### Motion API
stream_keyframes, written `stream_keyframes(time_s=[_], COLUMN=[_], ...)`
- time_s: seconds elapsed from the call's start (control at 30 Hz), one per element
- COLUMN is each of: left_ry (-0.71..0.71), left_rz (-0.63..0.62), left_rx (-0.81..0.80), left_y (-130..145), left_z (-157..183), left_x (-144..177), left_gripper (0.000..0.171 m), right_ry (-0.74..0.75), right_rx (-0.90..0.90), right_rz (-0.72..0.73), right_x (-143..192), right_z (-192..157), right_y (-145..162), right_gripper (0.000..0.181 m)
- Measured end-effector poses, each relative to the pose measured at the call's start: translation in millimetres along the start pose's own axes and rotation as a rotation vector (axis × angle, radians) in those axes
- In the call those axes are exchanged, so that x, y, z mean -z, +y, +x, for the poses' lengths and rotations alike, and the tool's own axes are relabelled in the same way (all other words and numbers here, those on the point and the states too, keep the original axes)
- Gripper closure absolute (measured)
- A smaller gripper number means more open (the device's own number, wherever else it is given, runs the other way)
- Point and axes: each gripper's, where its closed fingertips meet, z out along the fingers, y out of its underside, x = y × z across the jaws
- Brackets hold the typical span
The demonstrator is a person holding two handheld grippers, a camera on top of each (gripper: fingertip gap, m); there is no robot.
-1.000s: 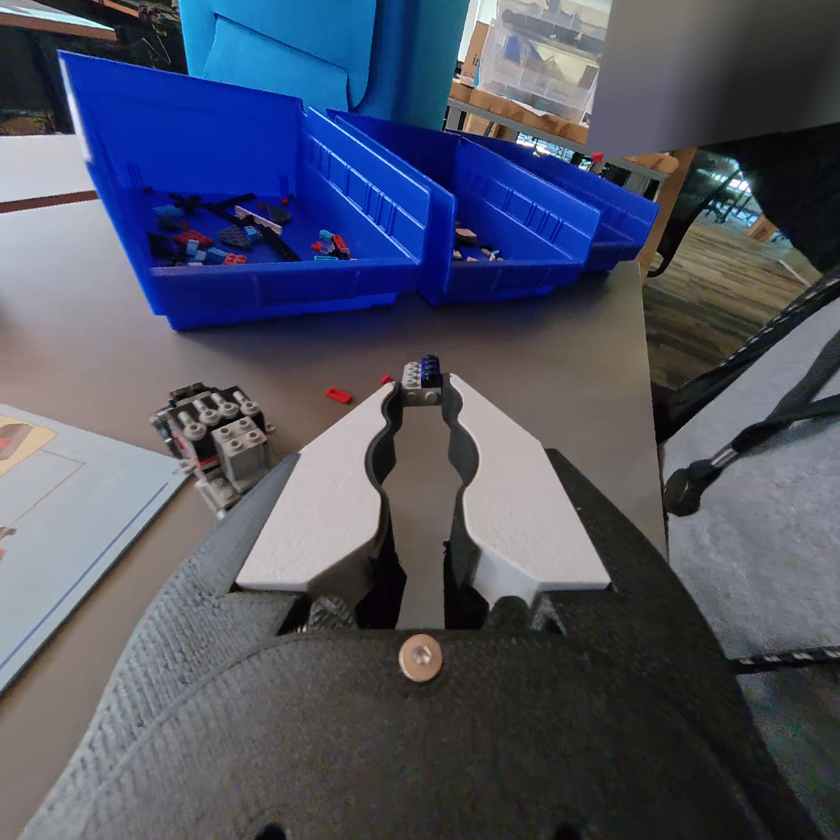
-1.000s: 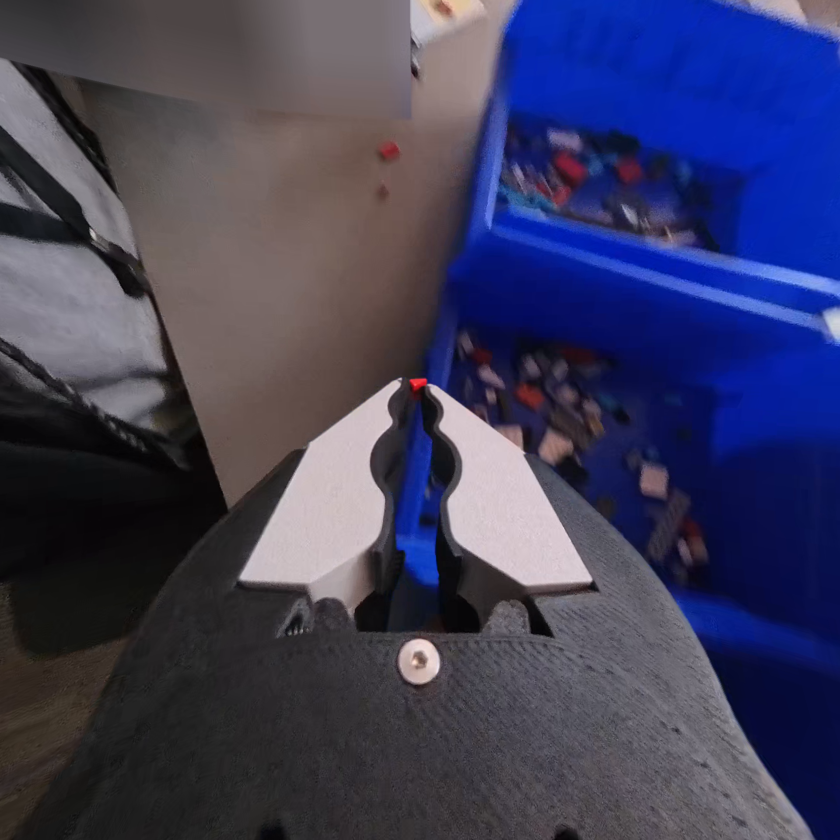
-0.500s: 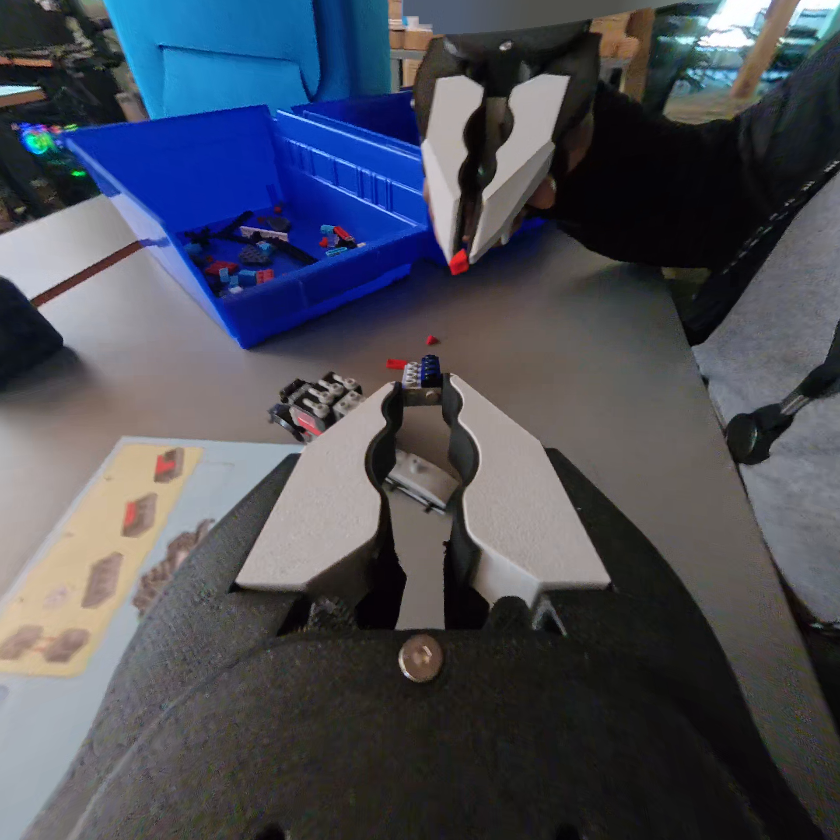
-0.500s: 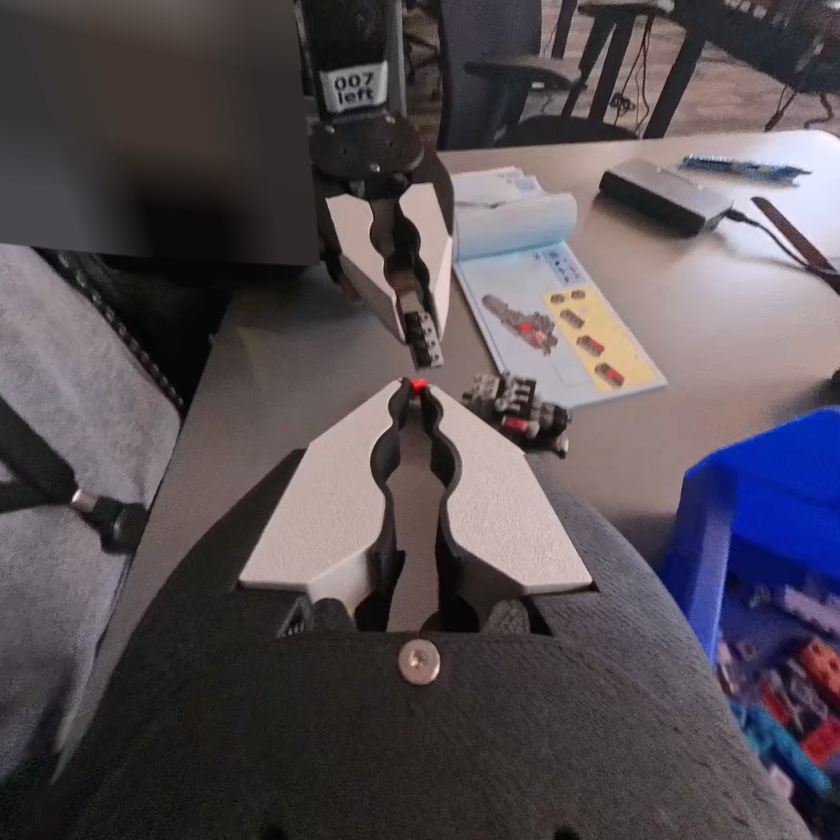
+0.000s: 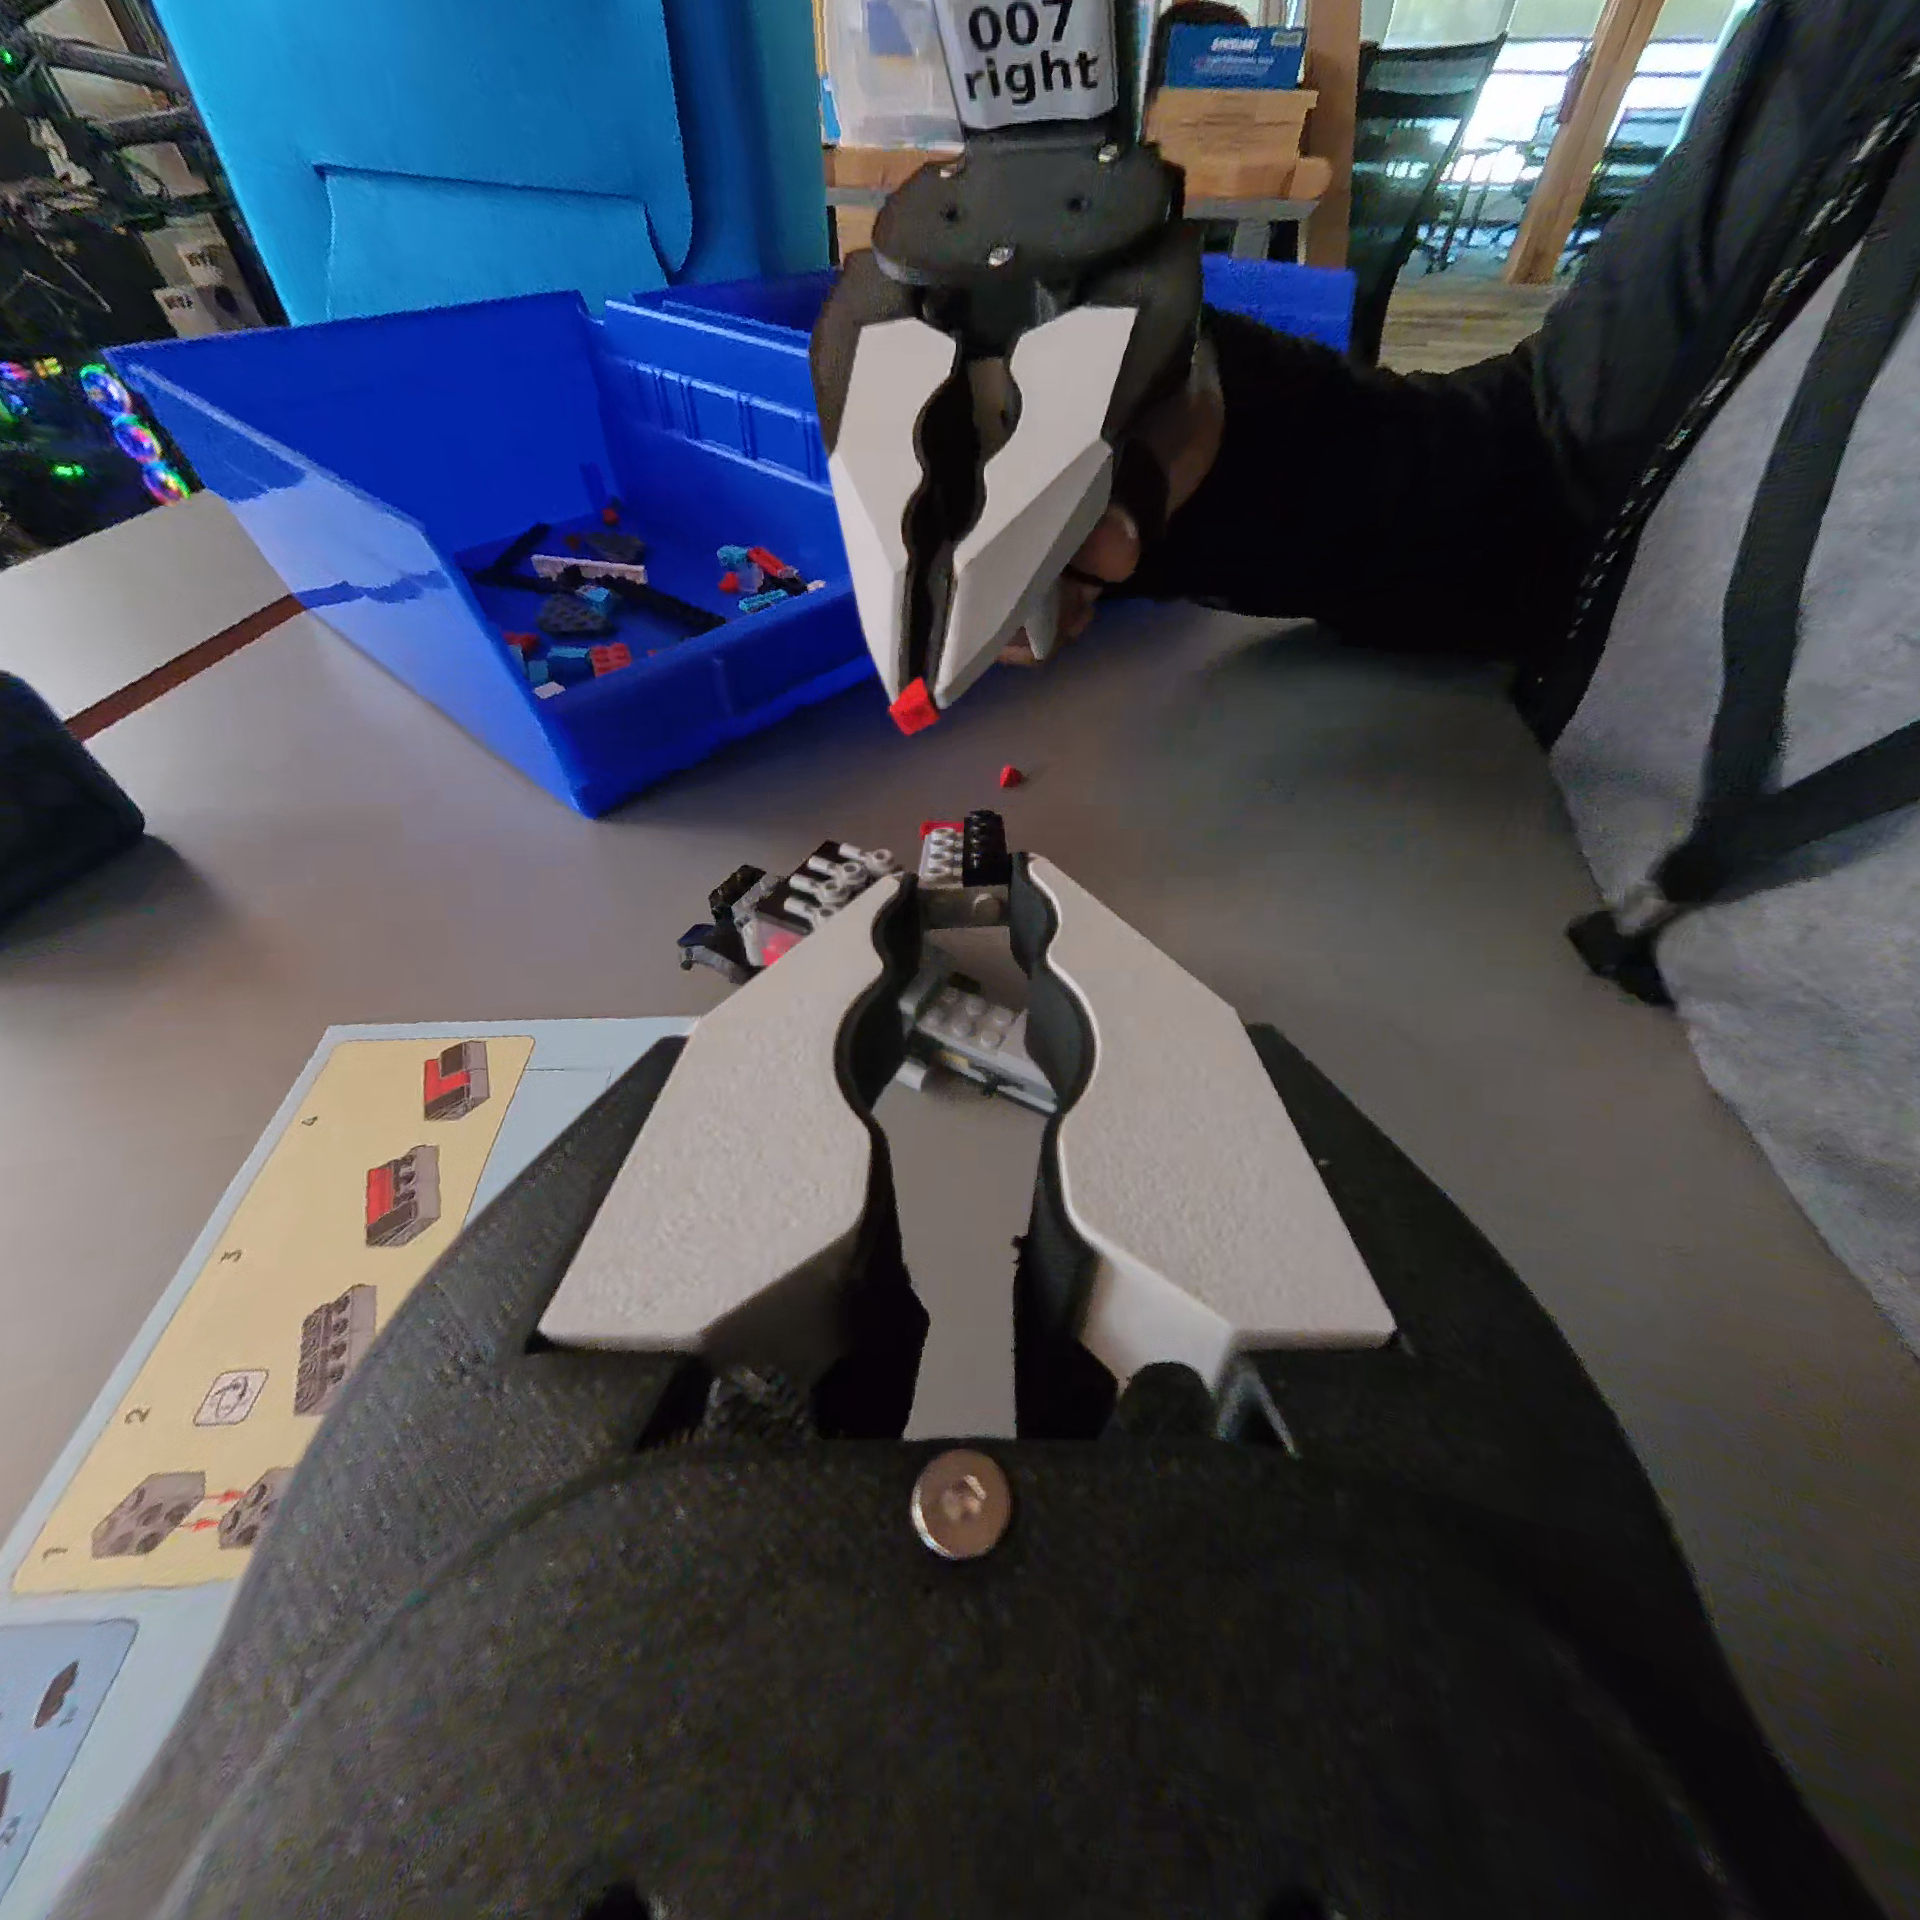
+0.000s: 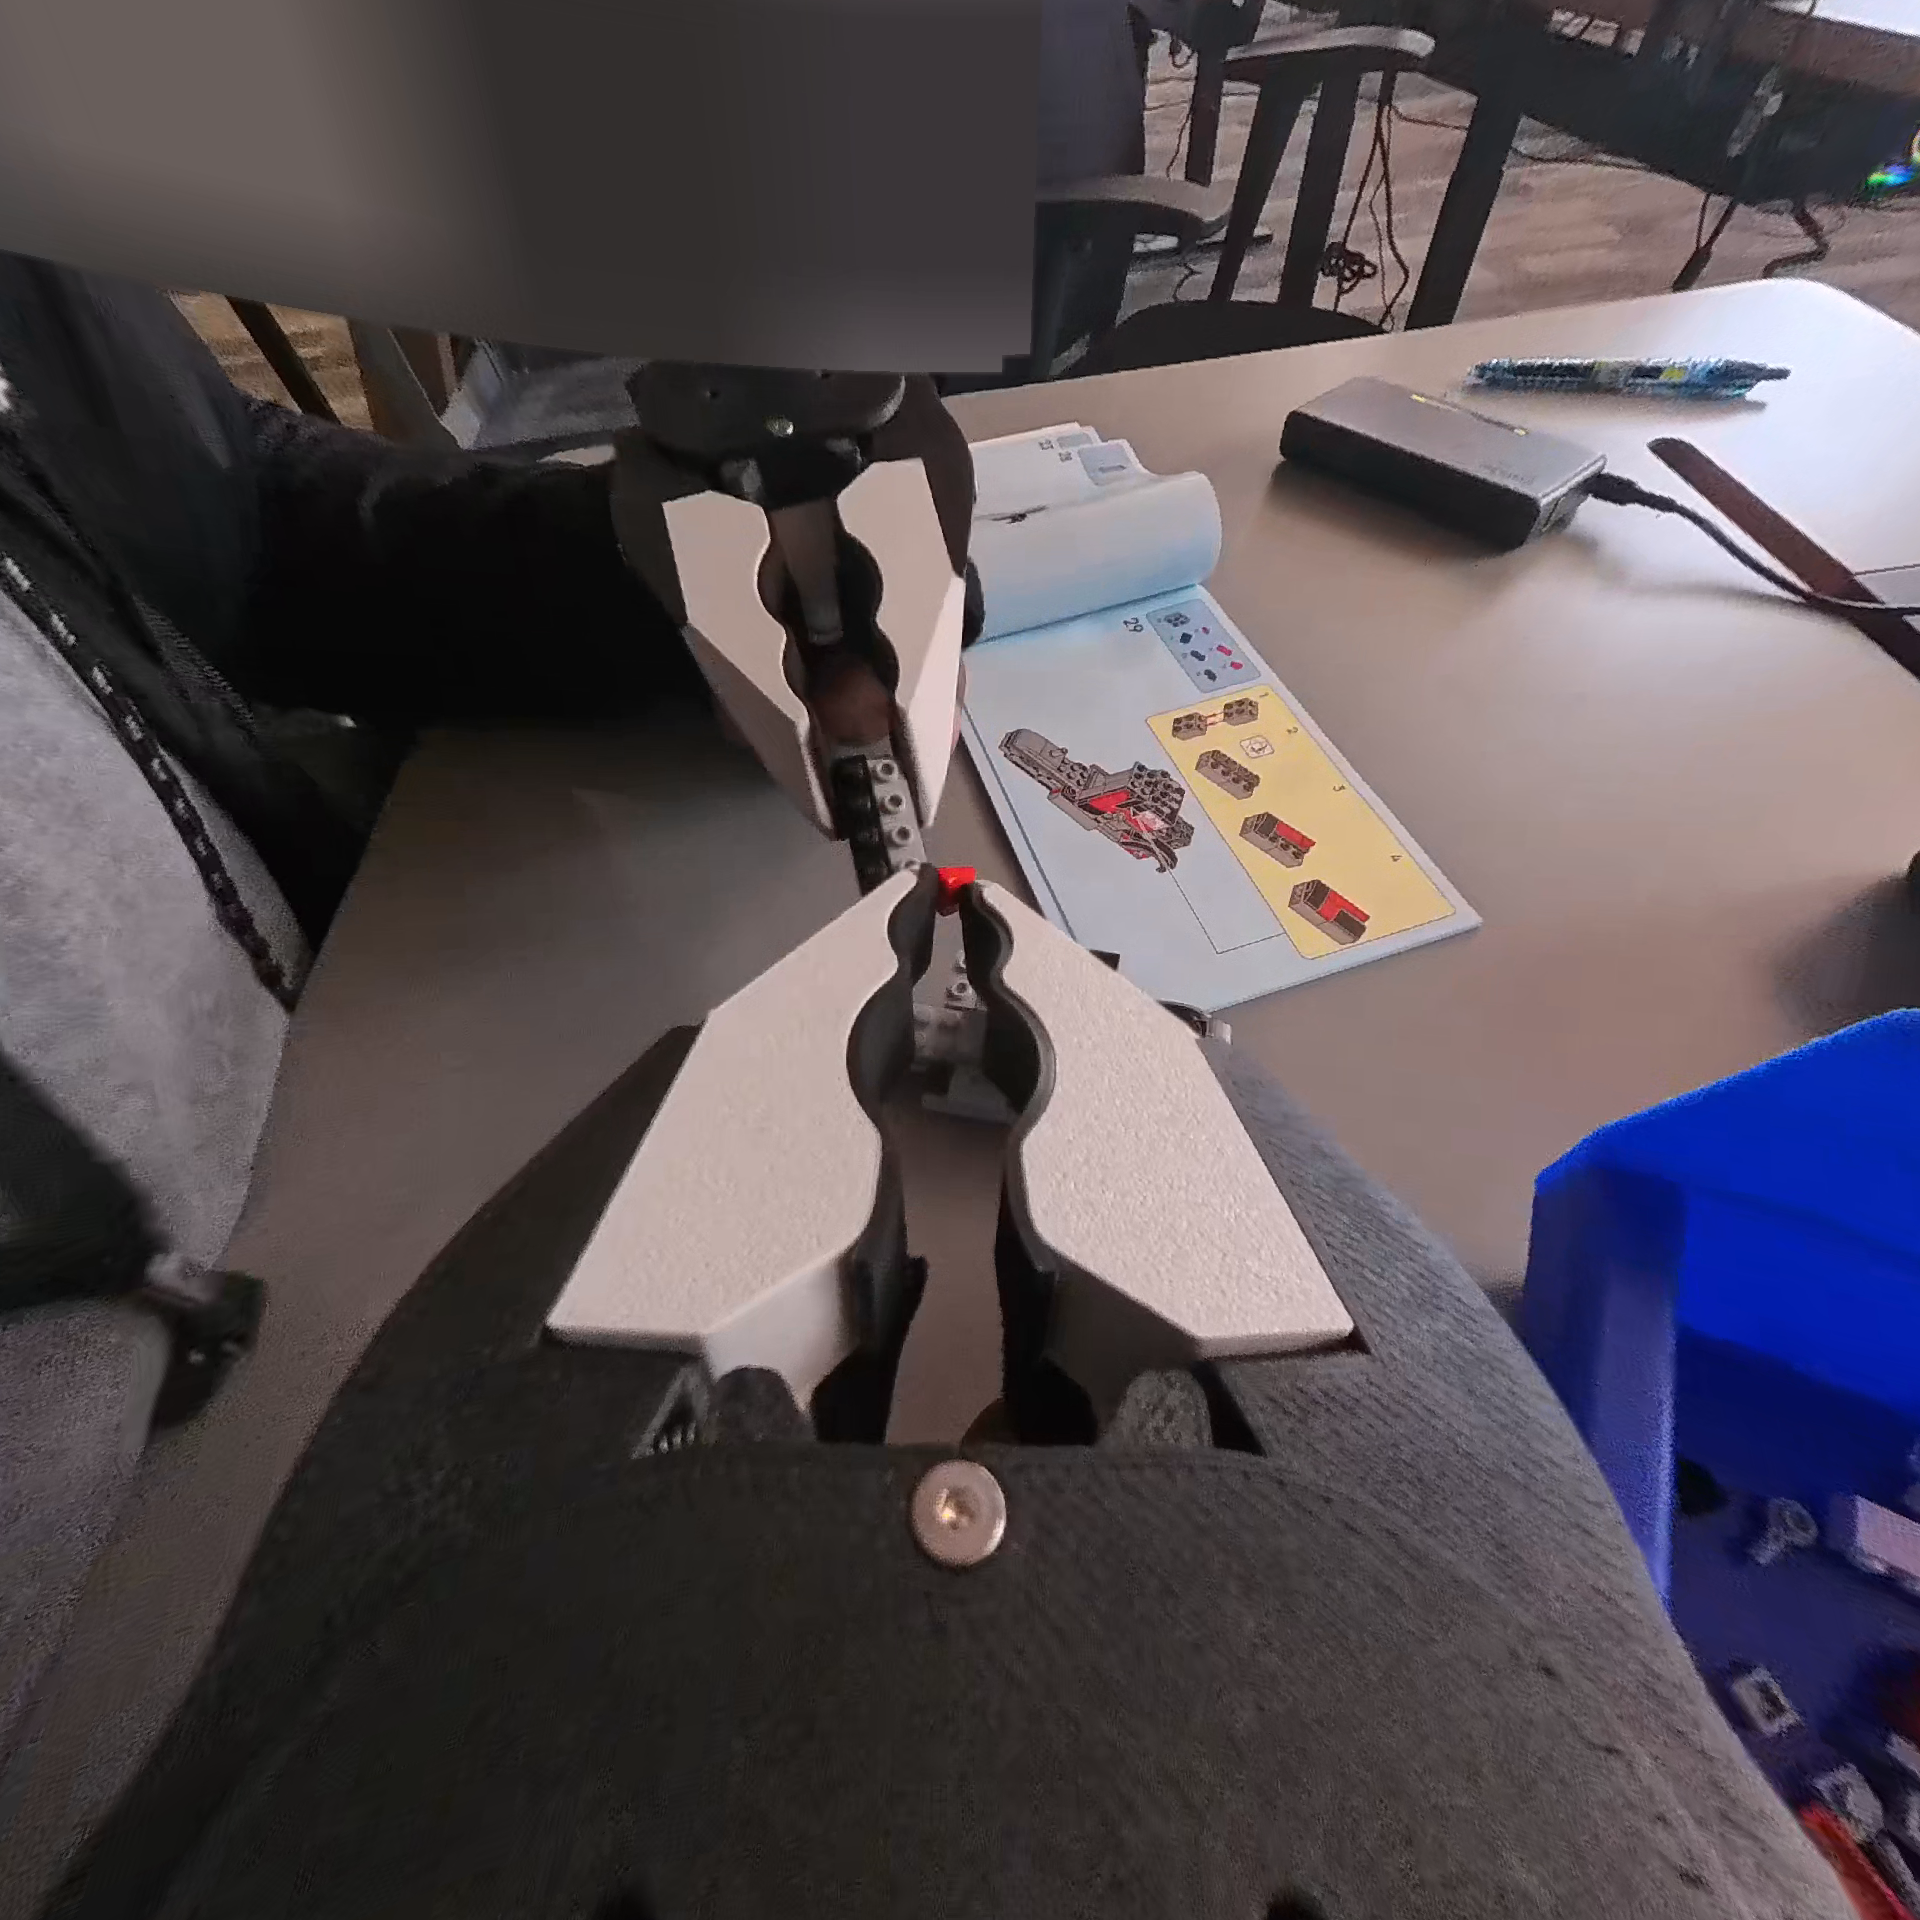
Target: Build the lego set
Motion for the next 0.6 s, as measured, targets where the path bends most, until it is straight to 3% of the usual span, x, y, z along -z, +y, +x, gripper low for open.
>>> stream_keyframes(time_s=[0.6], left_ry=[0.006], left_rz=[-0.082], left_rx=[-0.026], left_y=[12.1], left_z=[6.0], left_x=[-2.8], left_gripper=[0.155], right_ry=[0.001], right_rx=[-0.020], right_rz=[0.020], right_x=[-3.2], right_z=[-8.8], right_y=[8.2], right_gripper=[0.176])
